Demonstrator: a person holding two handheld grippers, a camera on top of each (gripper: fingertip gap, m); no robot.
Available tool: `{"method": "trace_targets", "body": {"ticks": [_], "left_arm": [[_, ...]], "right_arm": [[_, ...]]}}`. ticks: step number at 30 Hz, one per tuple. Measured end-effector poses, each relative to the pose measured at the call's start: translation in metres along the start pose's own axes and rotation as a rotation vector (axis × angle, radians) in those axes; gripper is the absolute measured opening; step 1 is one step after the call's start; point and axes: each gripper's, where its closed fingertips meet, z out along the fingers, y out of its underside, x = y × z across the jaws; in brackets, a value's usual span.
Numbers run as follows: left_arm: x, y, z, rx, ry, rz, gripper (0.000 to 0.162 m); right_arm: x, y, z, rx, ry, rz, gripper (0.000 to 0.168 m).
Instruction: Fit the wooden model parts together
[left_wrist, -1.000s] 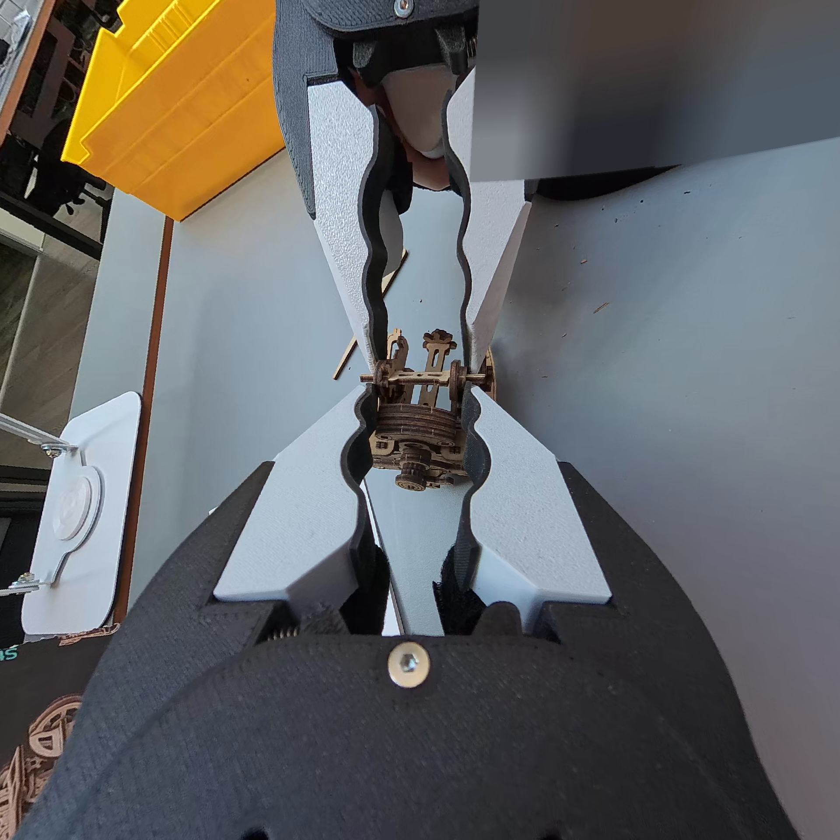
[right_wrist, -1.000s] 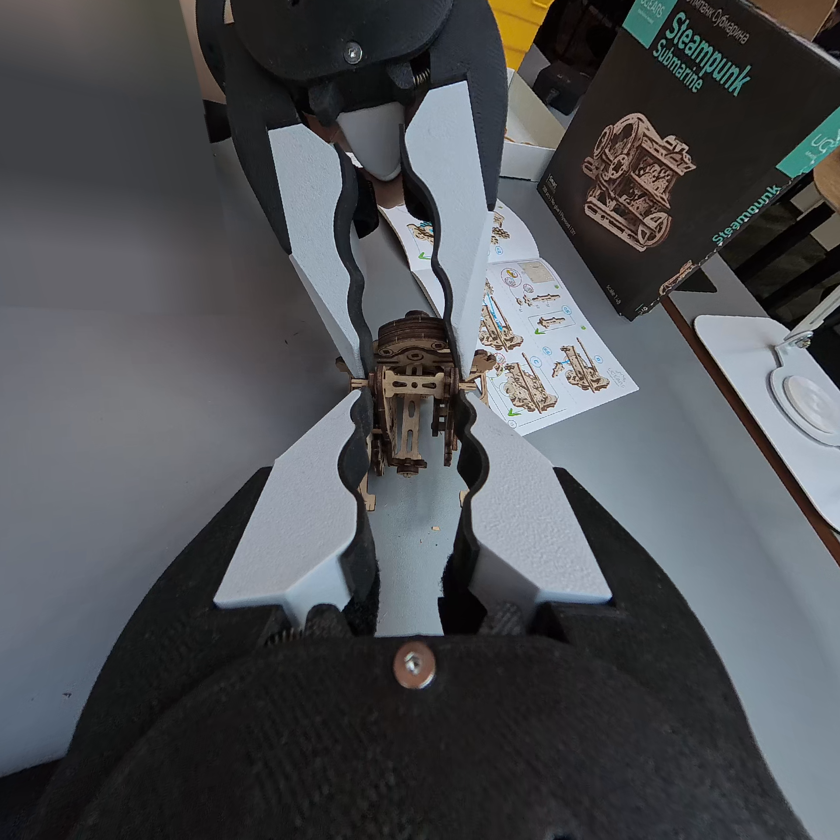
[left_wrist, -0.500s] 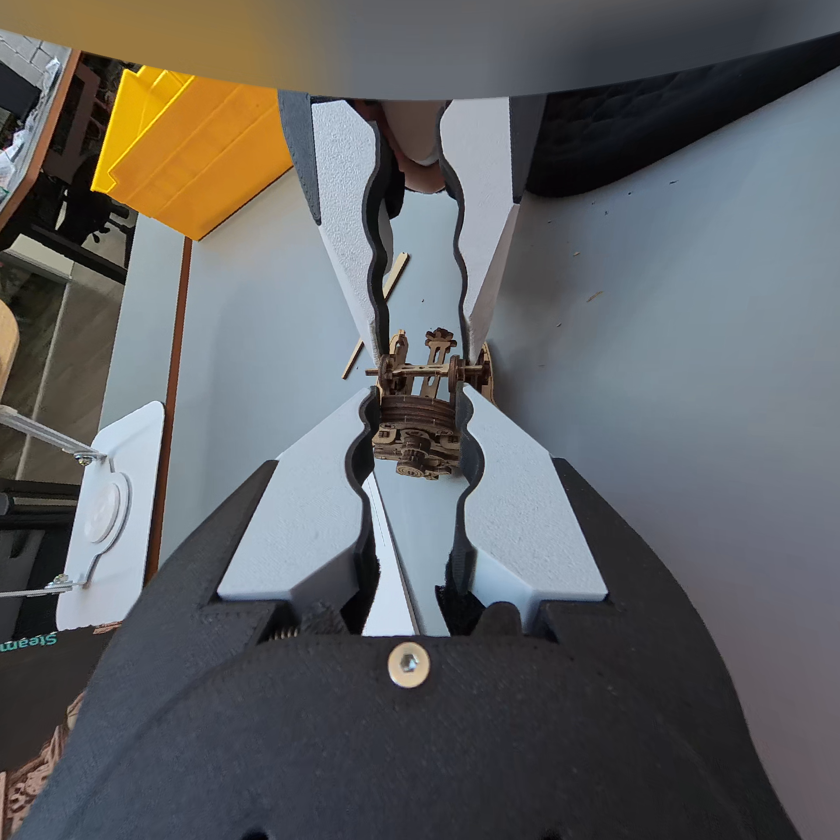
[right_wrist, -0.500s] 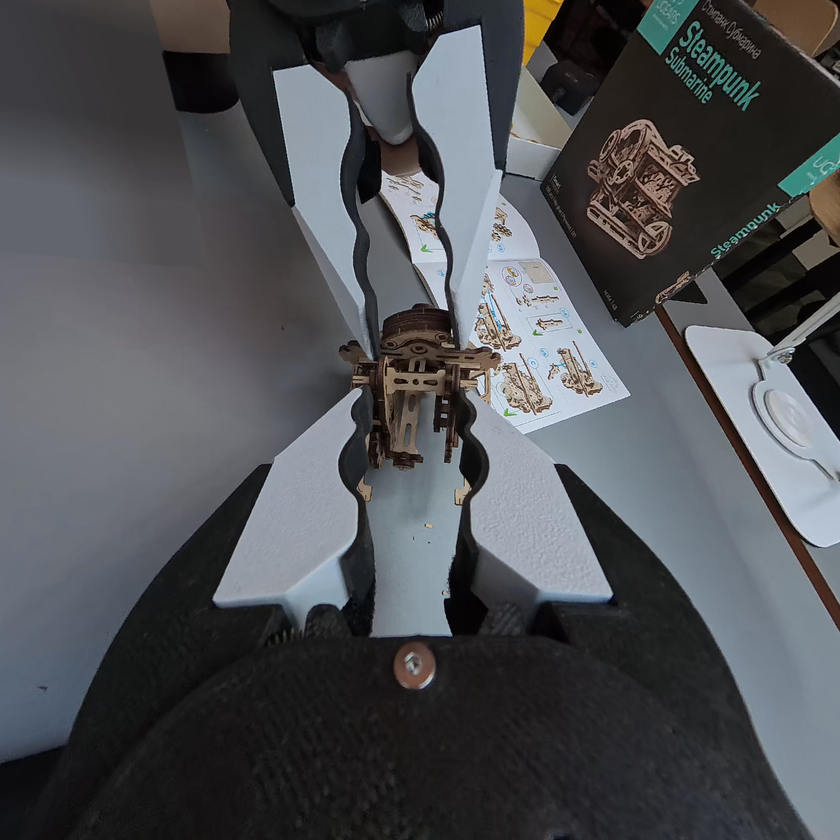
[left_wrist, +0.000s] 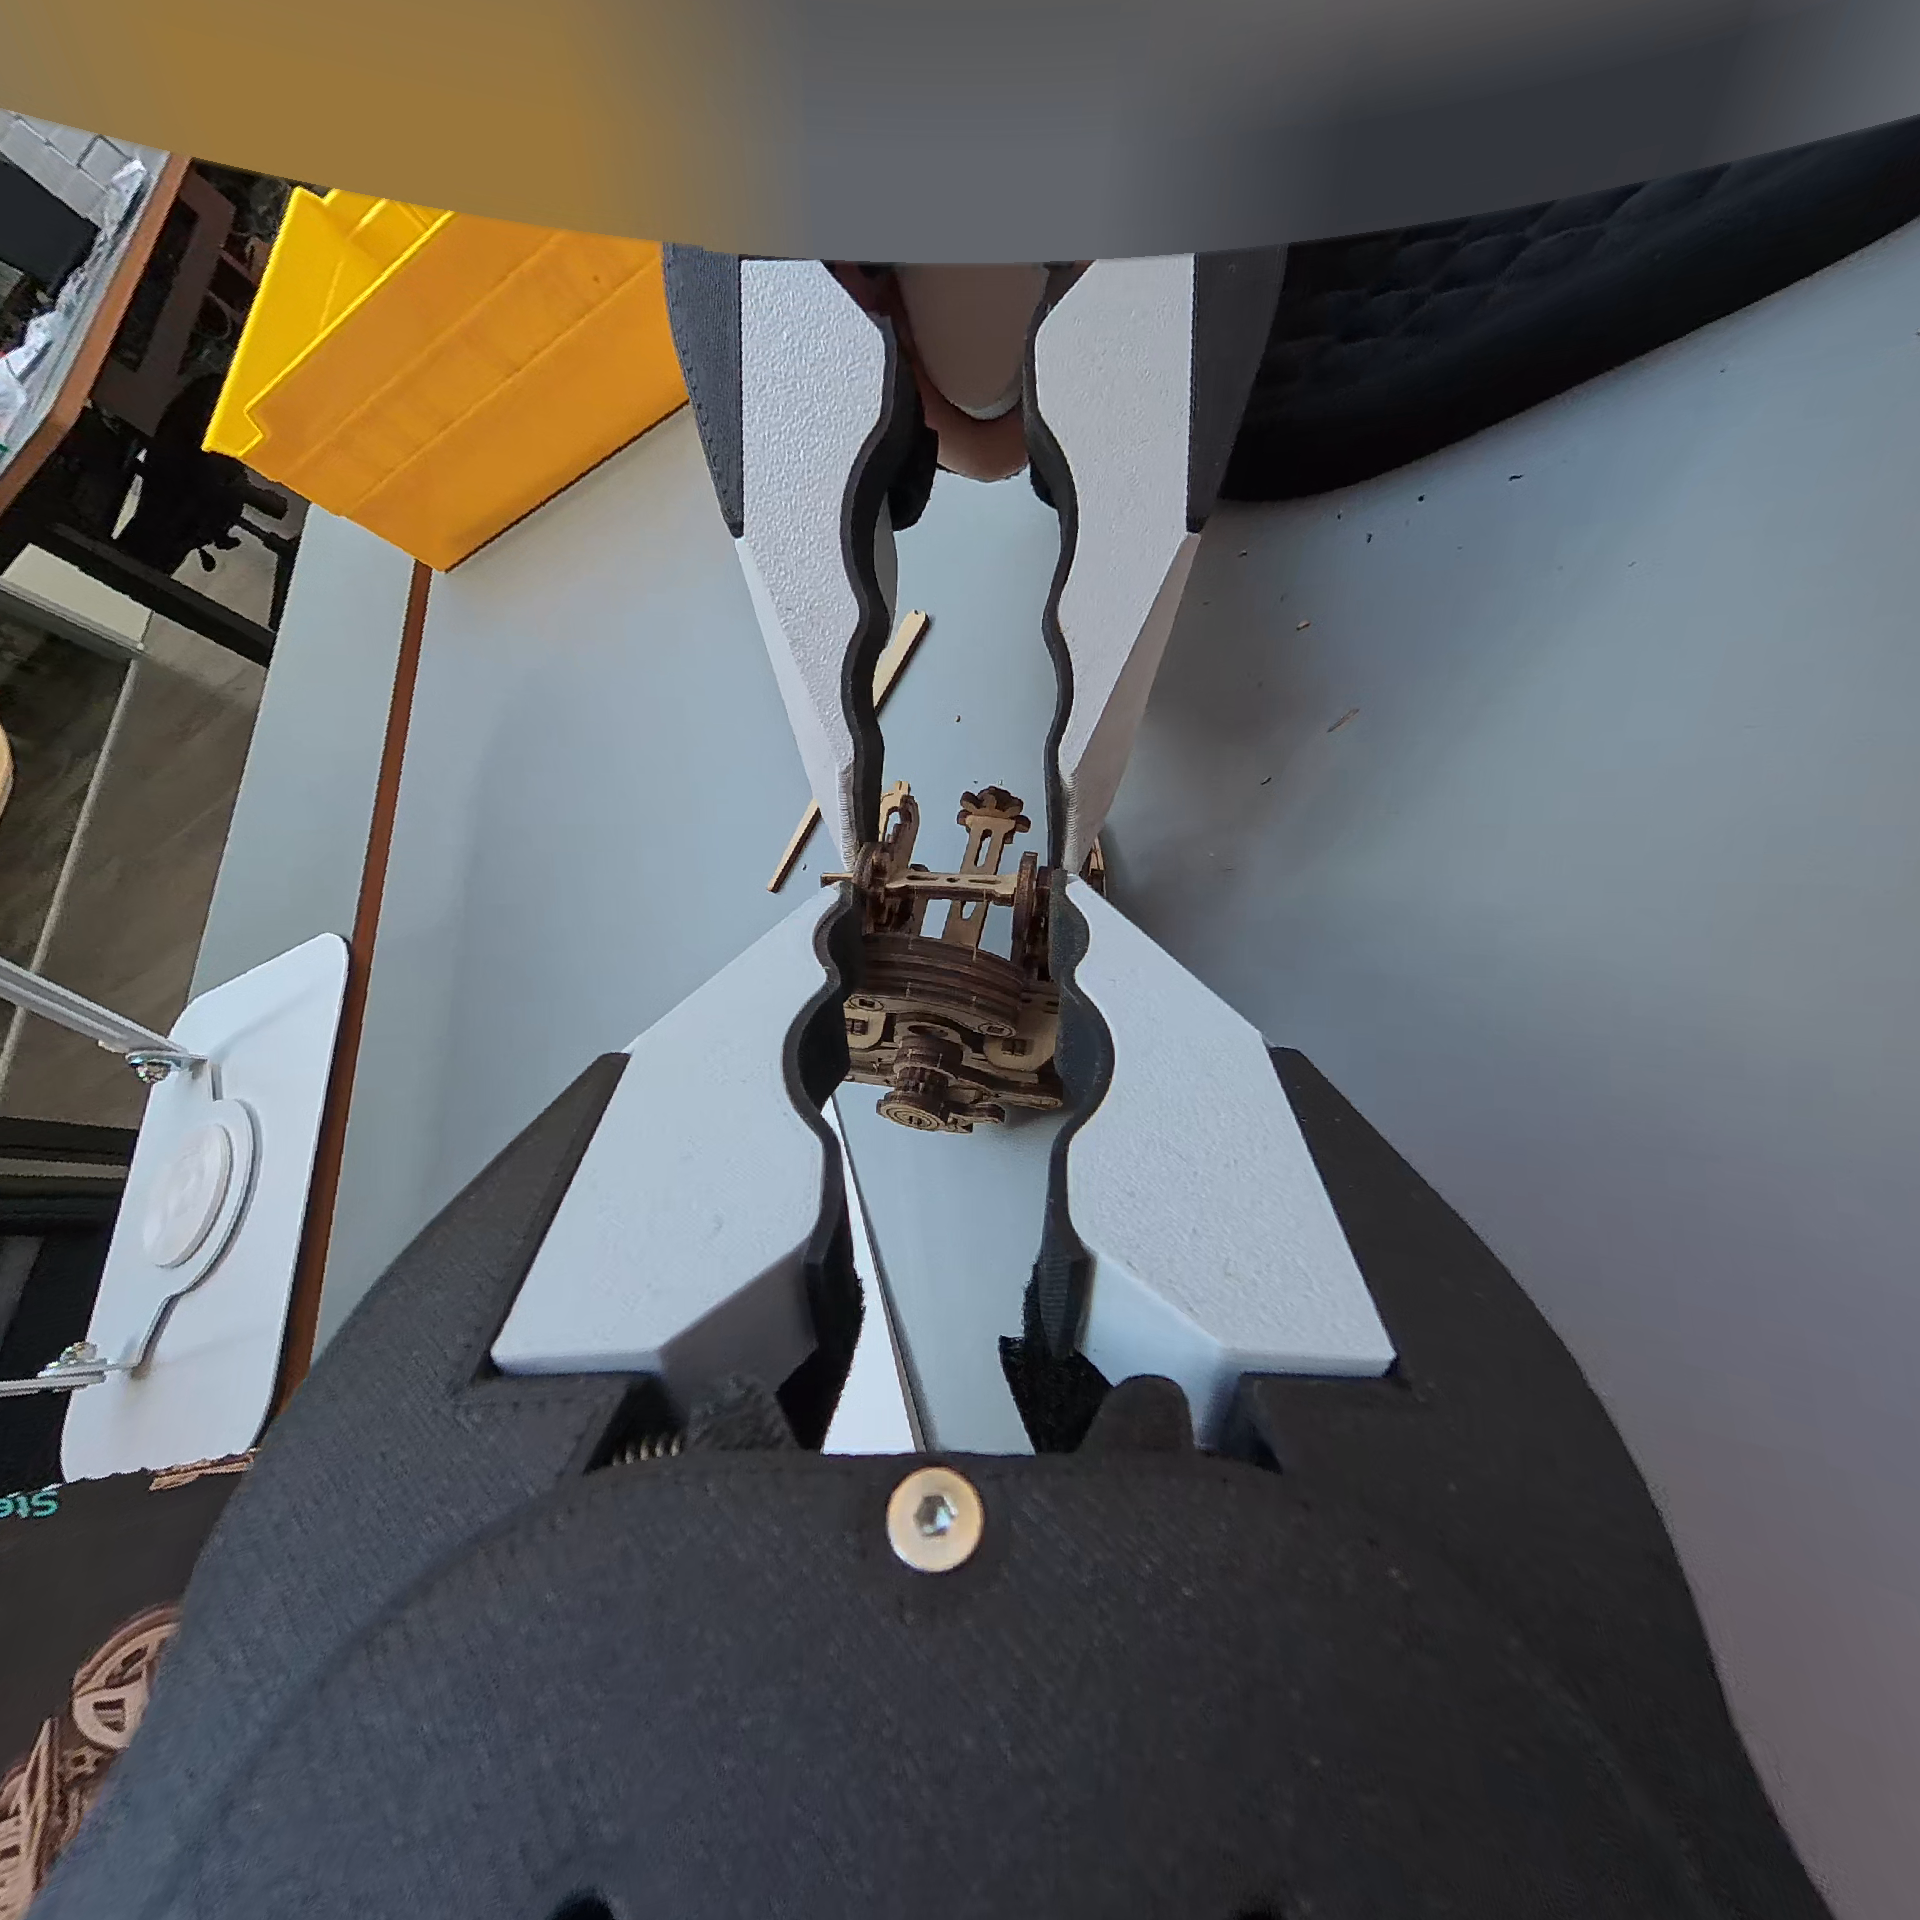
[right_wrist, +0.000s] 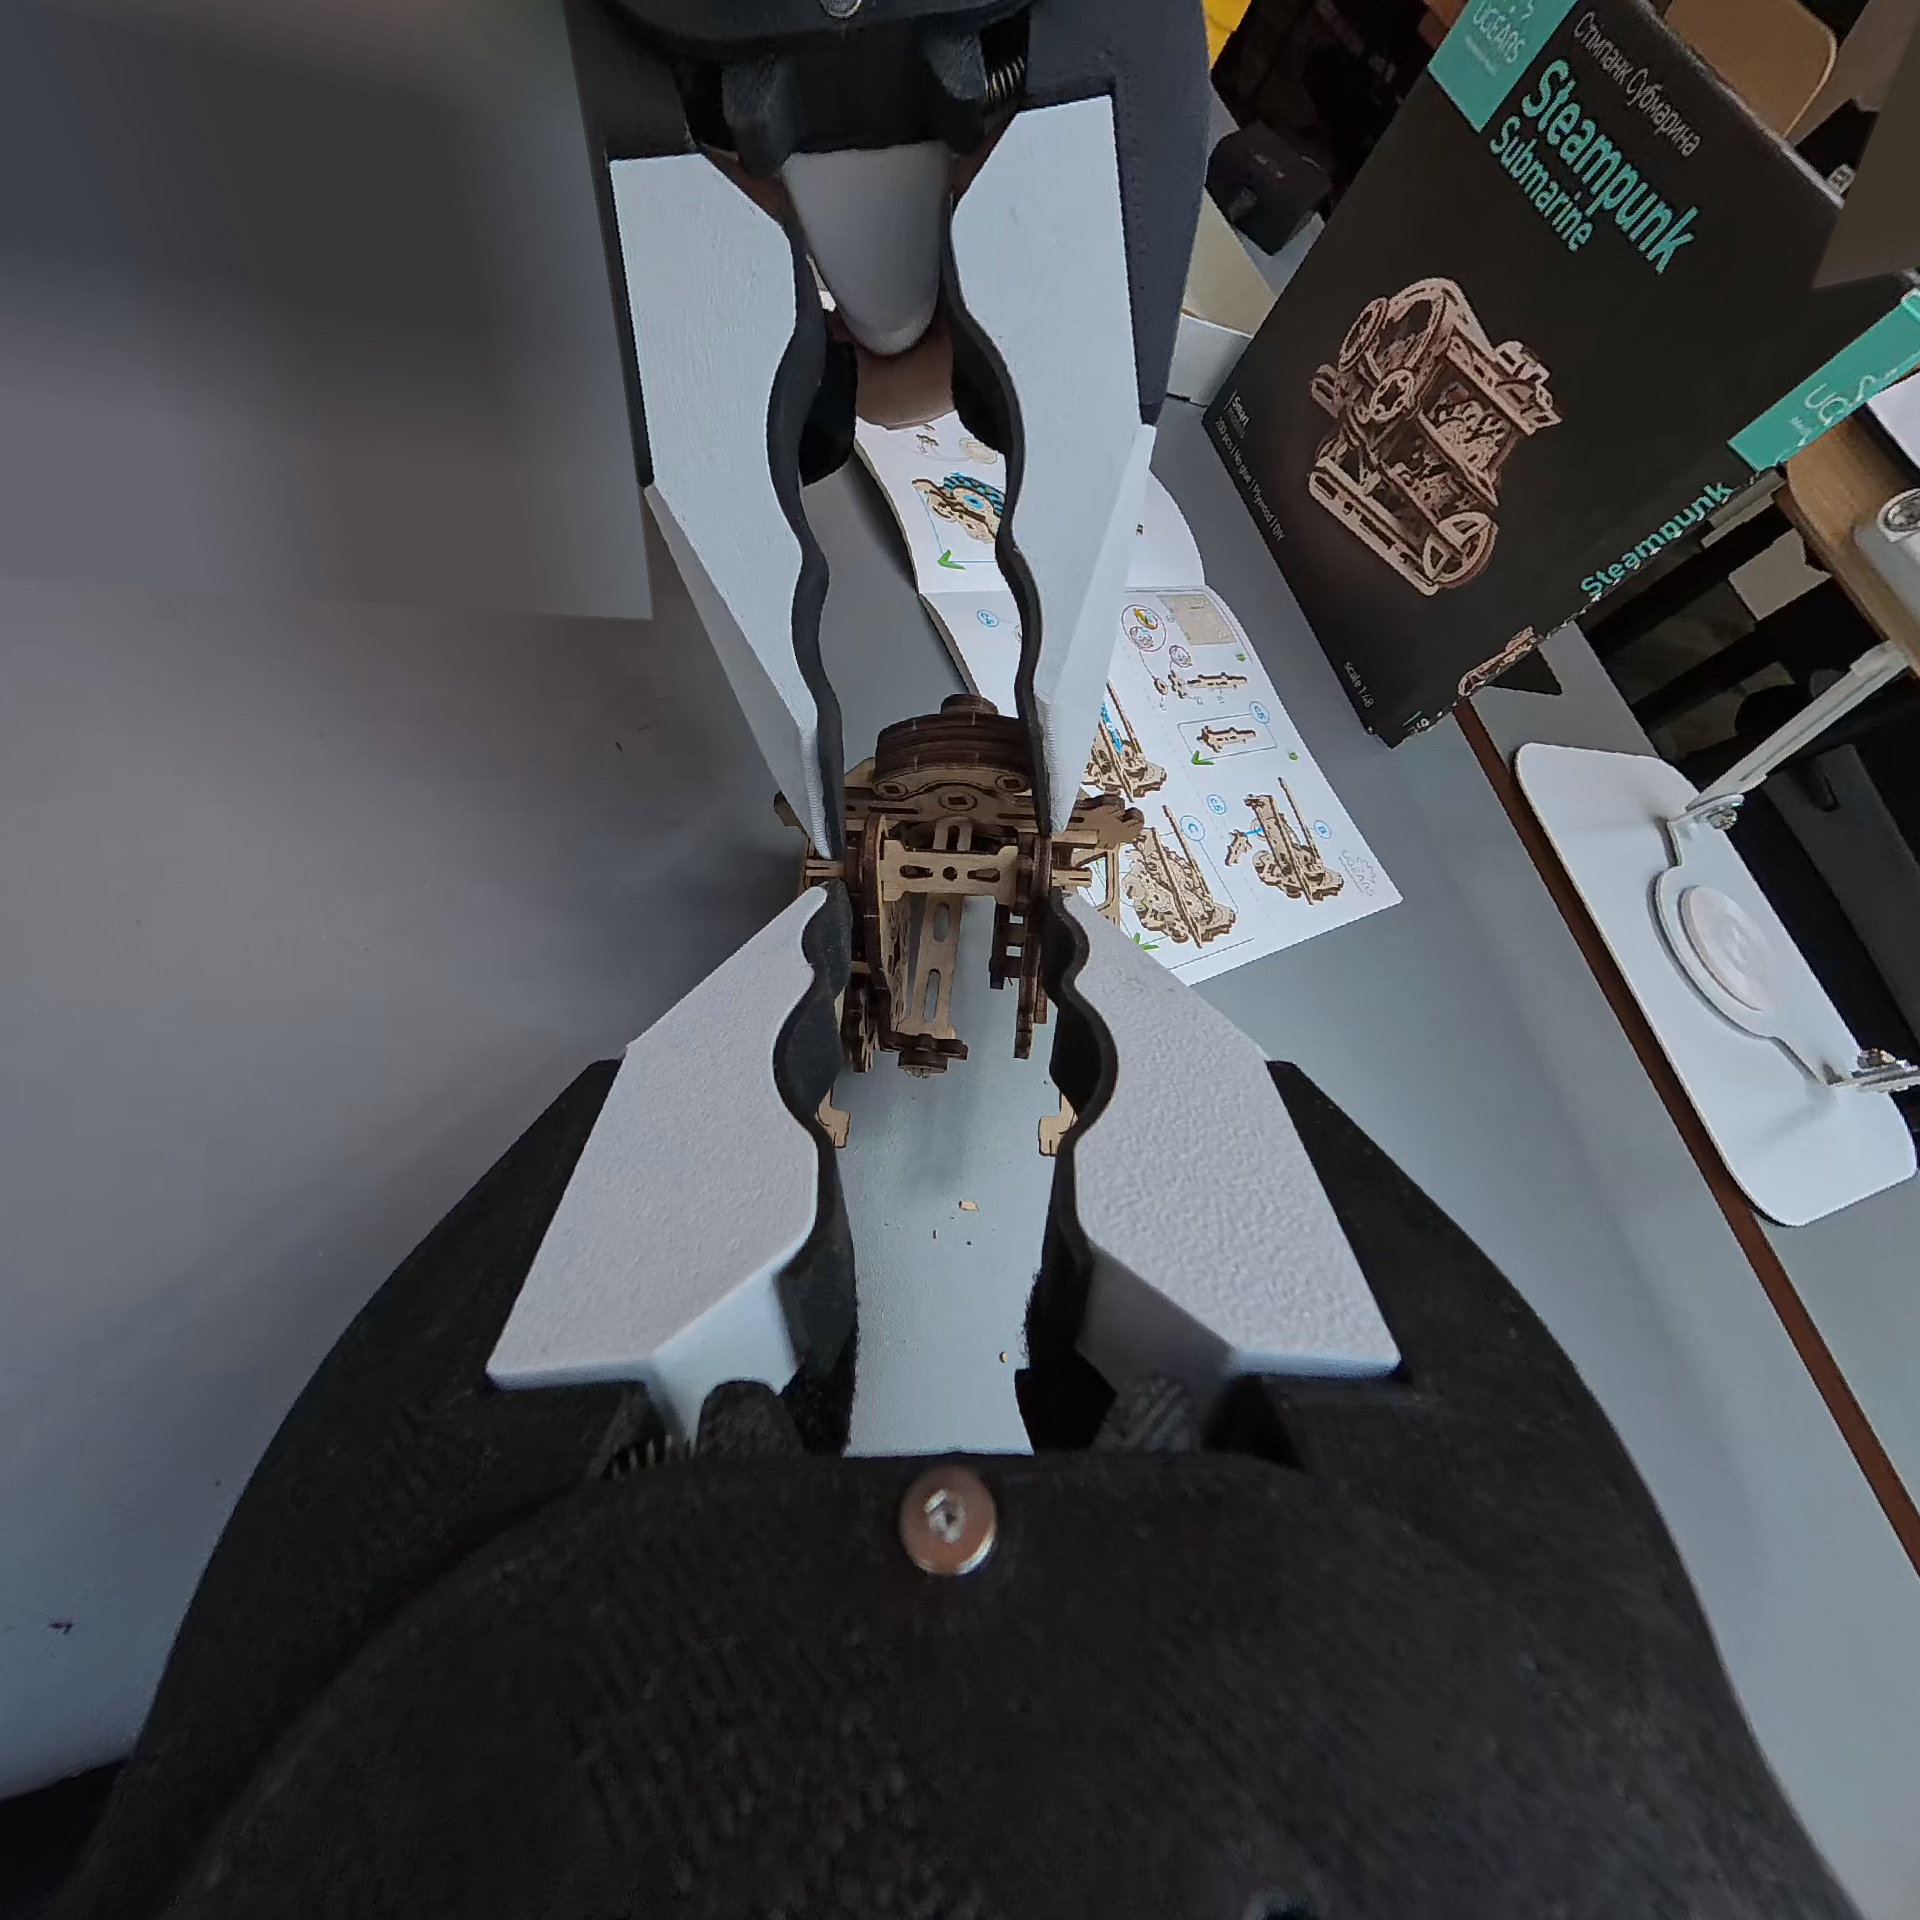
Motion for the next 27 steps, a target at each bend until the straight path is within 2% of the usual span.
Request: {"method": "trace_targets", "body": {"ticks": [7,9,10,15,19,21,24,25,27], "left_arm": [[0.0,0.0,0.0,0.007,0.008,-0.001,0.033],[0.002,-0.001,0.0,0.007,0.023,0.013,0.028],[0.006,-0.001,0.001,0.003,0.047,0.017,0.007],[0.005,0.002,0.005,-0.018,-0.023,0.105,0.008],[-0.003,-0.003,0.003,0.01,-0.093,0.116,0.013],[-0.008,-0.006,-0.001,0.036,-0.096,0.074,0.024],[-0.007,-0.004,-0.002,0.031,-0.052,0.027,0.051],[-0.007,-0.002,-0.001,0.021,-0.047,0.028,0.055],[-0.008,-0.003,0.001,0.023,-0.063,0.04,0.054]], "right_arm": [[0.001,0.001,0.0,-0.02,0.019,-0.005,0.035],[0.003,0.0,-0.001,-0.021,0.027,0.012,0.035],[0.009,-0.001,-0.002,-0.017,0.055,0.021,0.034],[0.009,0.006,0.001,-0.045,0.049,0.007,0.035],[0.013,0.008,0.0,-0.02,0.038,0.07,0.035],[0.013,0.008,0.0,-0.021,0.042,0.06,0.035],[0.011,0.007,0.0,-0.027,0.047,0.027,0.035],[0.01,0.006,0.0,-0.024,0.043,0.021,0.035],[0.007,0.002,0.0,-0.014,0.035,0.001,0.035]]}}
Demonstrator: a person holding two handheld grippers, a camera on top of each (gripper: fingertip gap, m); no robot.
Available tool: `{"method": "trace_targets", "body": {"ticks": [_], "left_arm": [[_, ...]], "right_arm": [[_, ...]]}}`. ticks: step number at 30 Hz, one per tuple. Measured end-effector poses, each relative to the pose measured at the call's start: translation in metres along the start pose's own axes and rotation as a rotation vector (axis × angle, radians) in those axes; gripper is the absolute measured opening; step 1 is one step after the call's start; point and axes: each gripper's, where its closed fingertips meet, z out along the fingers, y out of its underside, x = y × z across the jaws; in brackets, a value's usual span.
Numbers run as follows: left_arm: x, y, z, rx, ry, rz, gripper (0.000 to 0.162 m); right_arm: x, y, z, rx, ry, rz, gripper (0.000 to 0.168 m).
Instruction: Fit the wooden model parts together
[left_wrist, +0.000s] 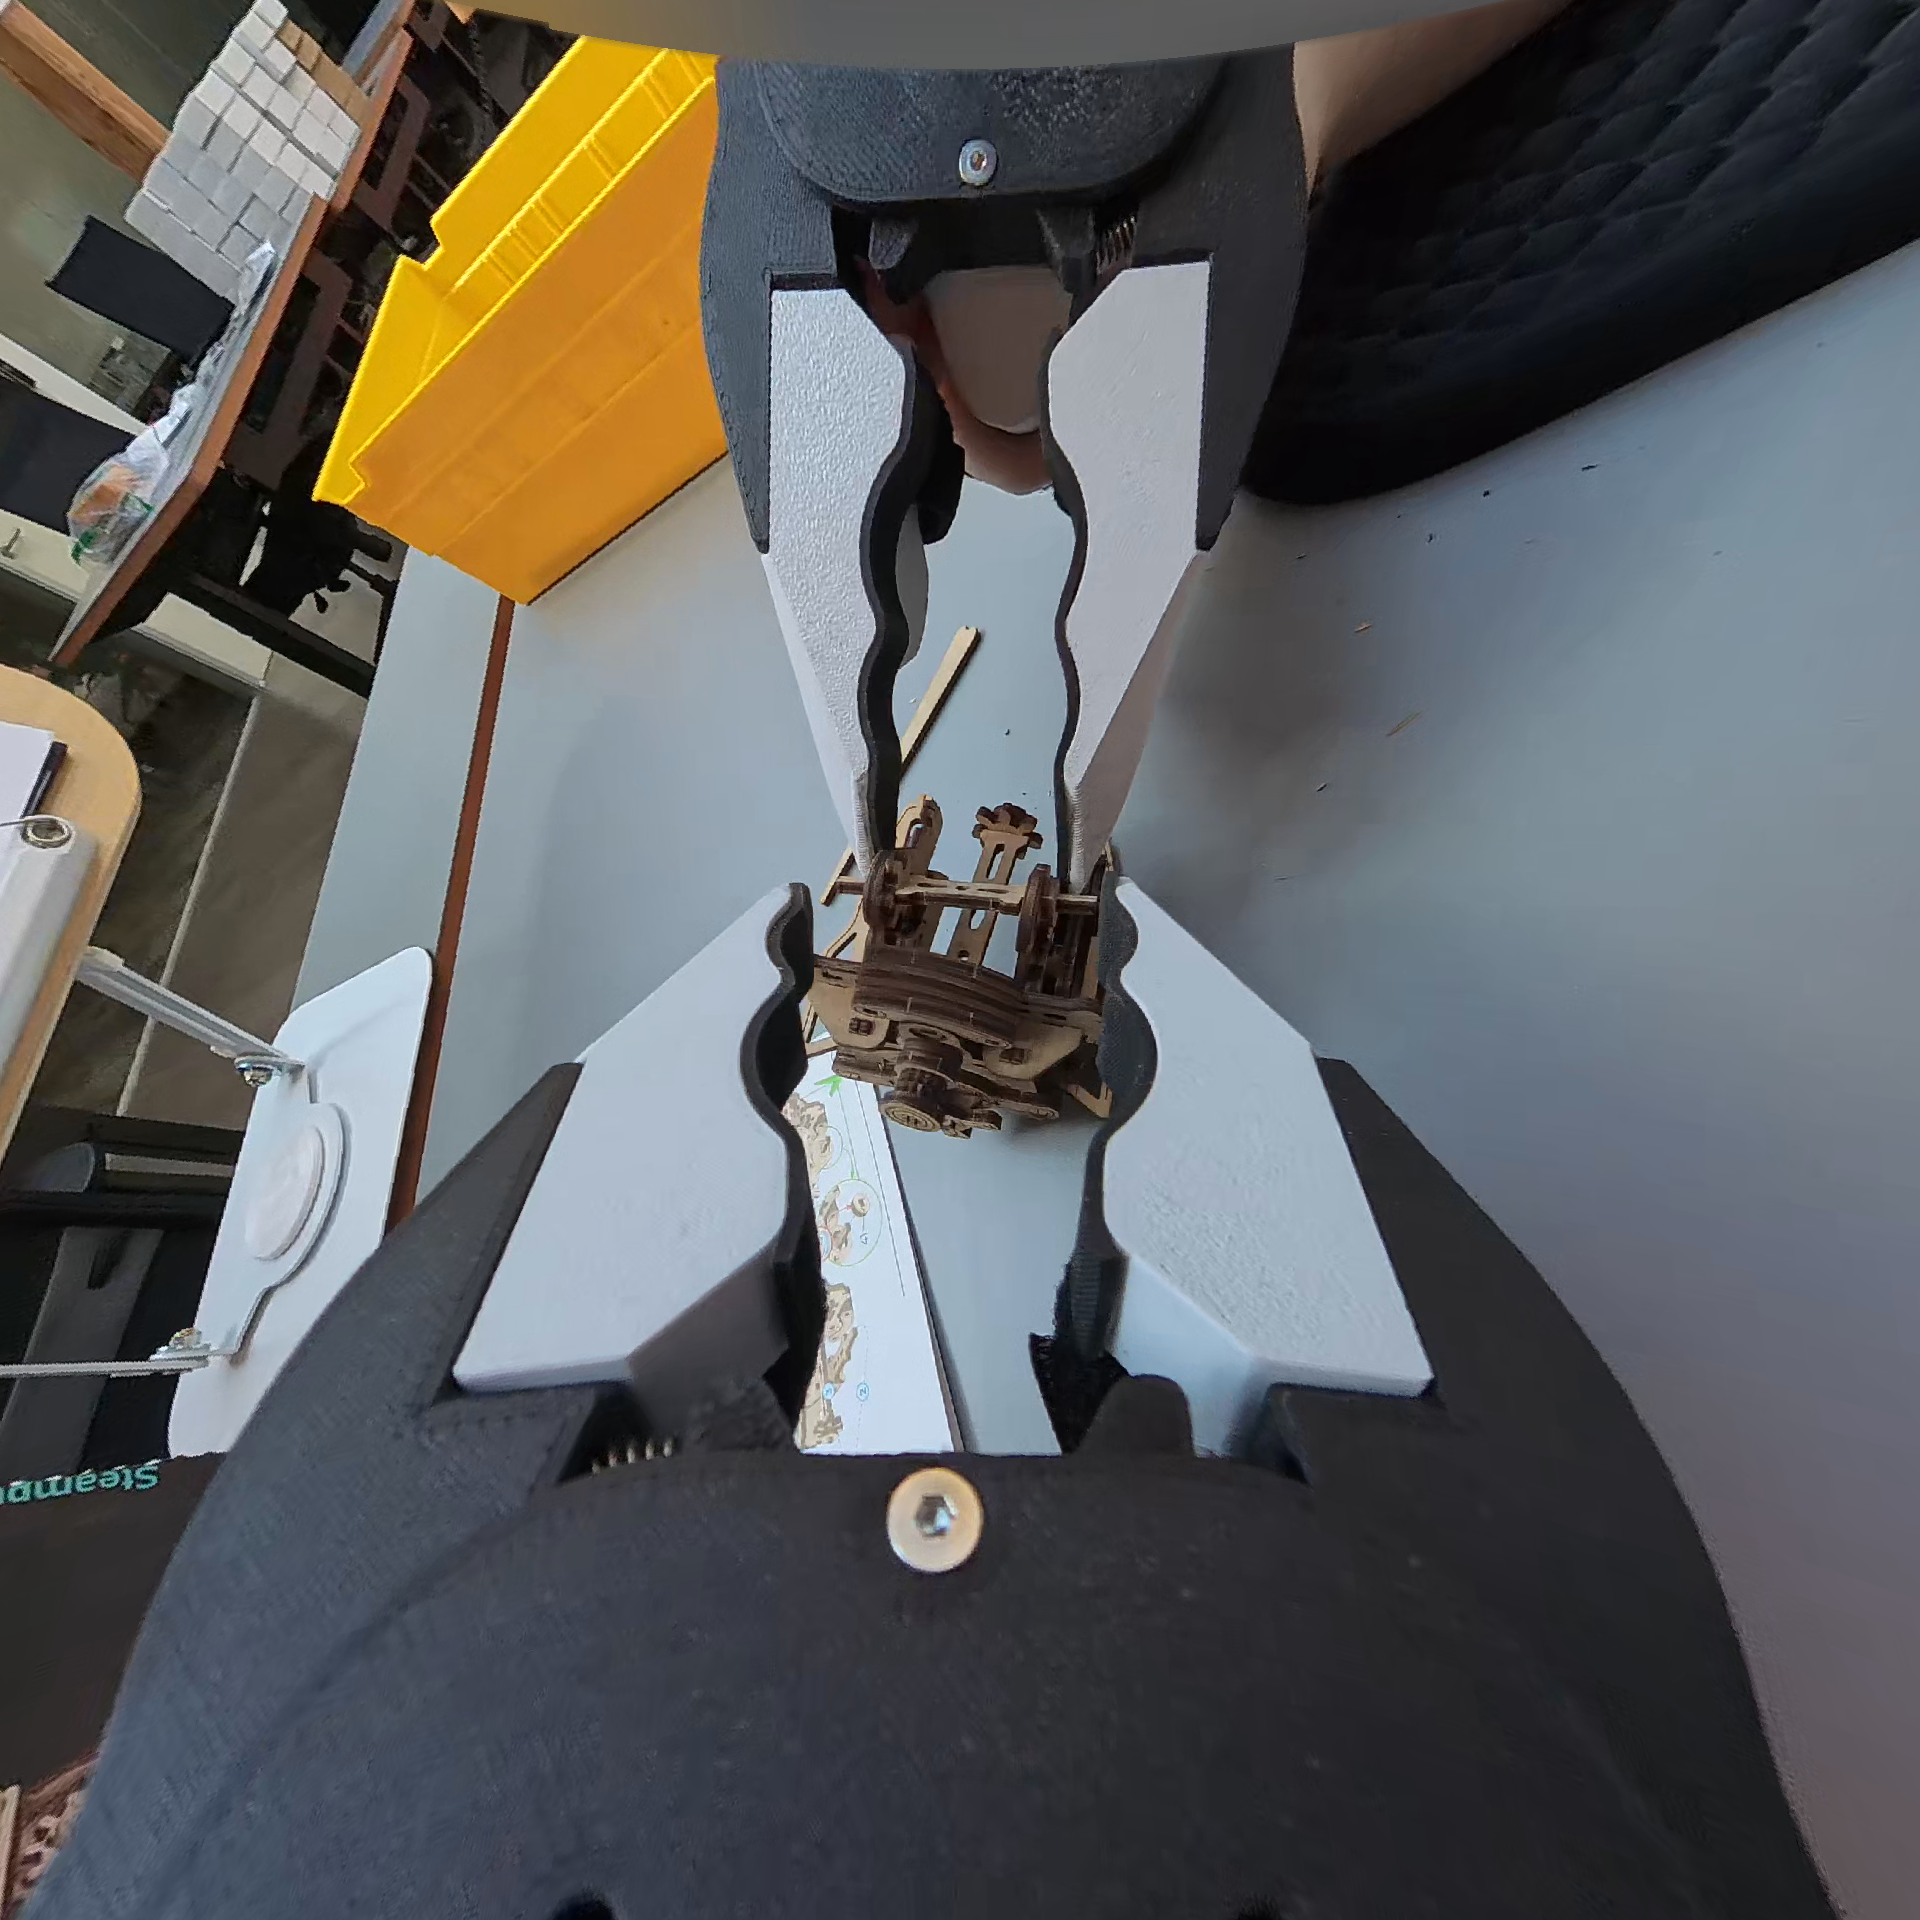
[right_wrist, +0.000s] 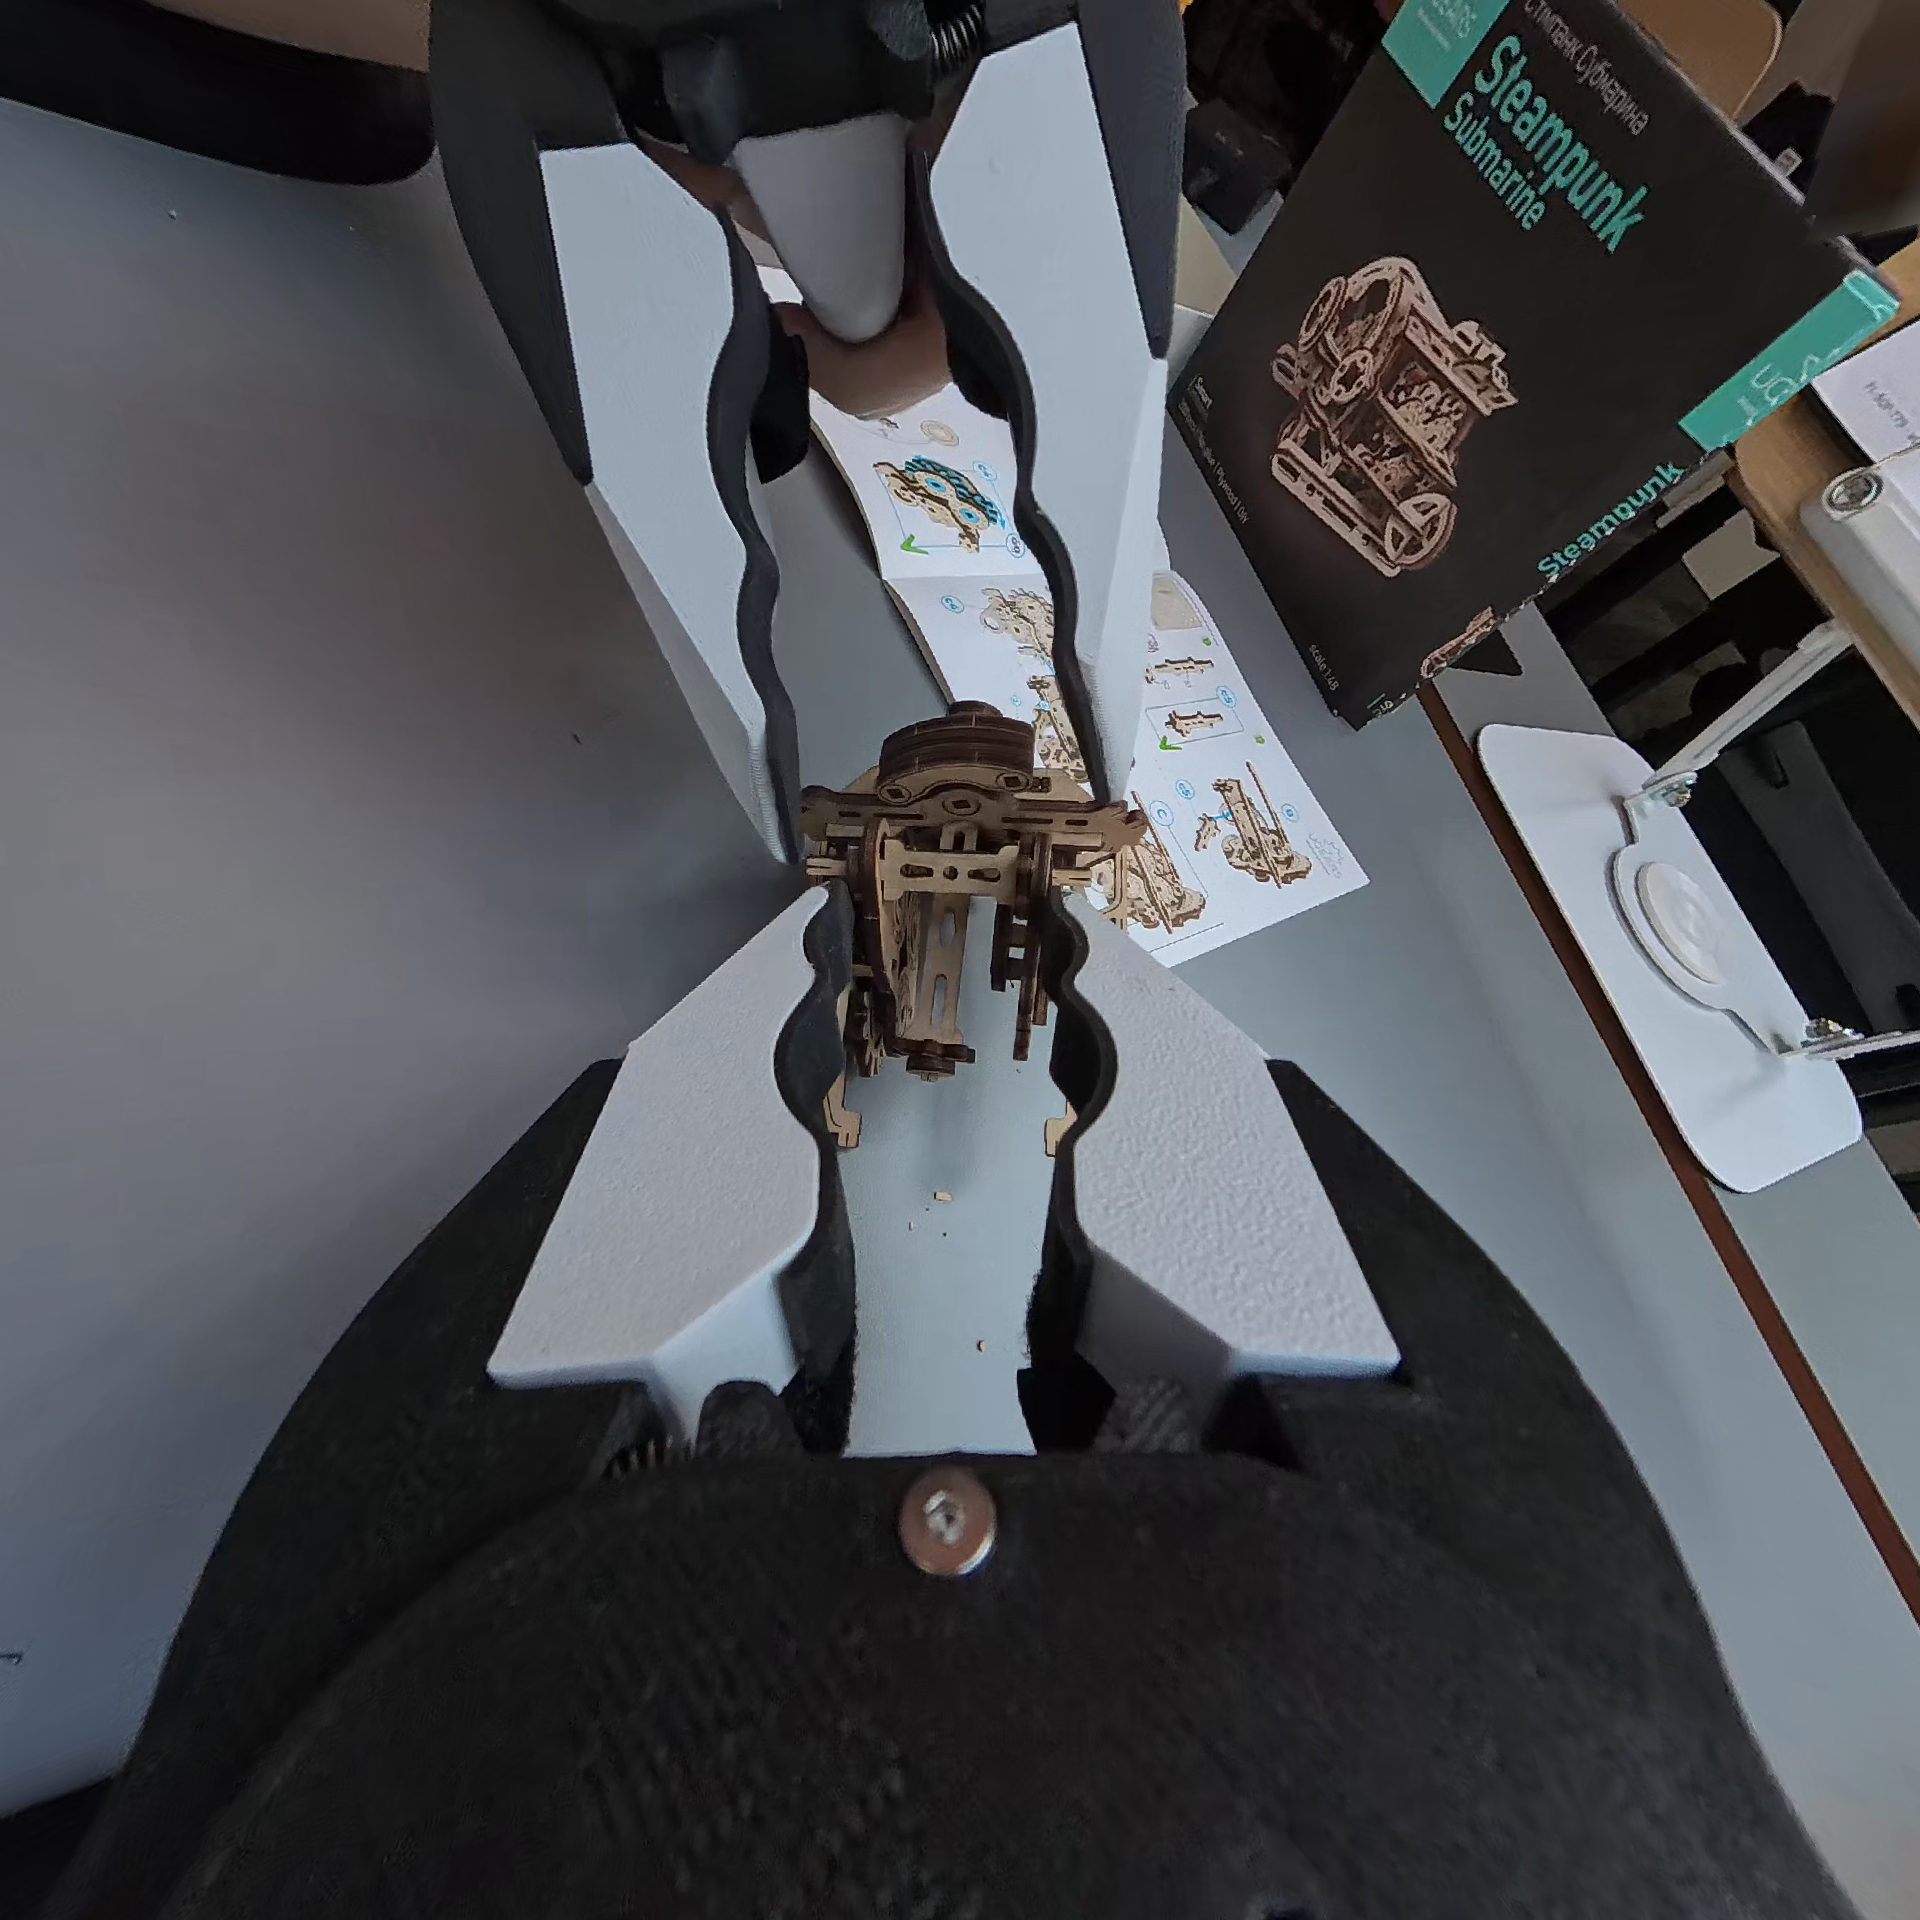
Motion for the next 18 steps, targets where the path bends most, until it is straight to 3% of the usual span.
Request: {"method": "trace_targets", "body": {"ticks": [5,18], "left_arm": [[0.0056,-0.0025,0.0015,-0.002,0.014,0.037,0.039],[0.0074,0.007,-0.001,-0.061,0.033,0.055,0.042]], "right_arm": [[-0.007,-0.0031,0.0004,-0.02,0.009,-0.085,0.035],[-0.0089,-0.0033,0.0011,-0.021,0.028,-0.14,0.033]]}}
